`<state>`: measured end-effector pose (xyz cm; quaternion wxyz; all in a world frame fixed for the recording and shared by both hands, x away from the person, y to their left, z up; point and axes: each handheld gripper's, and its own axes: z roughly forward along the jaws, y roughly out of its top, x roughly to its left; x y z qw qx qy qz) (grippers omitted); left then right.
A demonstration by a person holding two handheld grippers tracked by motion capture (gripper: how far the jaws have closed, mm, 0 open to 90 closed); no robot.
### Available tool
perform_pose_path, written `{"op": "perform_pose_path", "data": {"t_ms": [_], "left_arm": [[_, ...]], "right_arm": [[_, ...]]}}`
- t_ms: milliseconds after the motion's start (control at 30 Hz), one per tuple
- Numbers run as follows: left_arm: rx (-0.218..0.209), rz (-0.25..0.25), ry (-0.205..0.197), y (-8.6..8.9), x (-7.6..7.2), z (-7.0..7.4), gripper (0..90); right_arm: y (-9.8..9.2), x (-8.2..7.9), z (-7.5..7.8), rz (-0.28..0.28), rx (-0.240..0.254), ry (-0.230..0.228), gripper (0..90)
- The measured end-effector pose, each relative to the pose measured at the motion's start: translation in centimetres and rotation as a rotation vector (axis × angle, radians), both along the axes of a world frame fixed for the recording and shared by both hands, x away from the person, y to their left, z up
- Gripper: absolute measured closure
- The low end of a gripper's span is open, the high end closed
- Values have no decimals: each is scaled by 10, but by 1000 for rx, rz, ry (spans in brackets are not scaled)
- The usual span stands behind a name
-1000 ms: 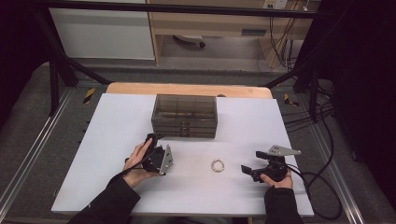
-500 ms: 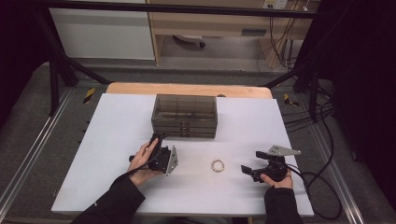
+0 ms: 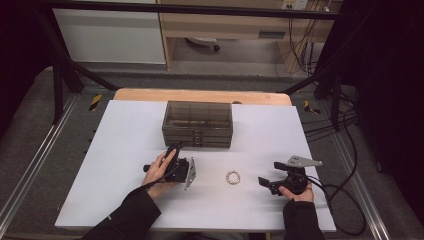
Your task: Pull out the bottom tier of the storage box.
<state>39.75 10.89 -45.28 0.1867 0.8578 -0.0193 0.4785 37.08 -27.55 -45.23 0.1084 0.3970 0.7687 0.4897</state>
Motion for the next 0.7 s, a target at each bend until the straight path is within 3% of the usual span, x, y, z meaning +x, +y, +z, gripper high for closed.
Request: {"op": "perform_pose_path", "data": {"t_ms": [500,700], "left_arm": [[72,-39,-87,-9,2,-9,222],[96,-33,-113,-12,2,-12,280]], "right_arm": [[0,0,0,0,-1,-1,11],[0,0,0,0,-2,-2,11]]}}
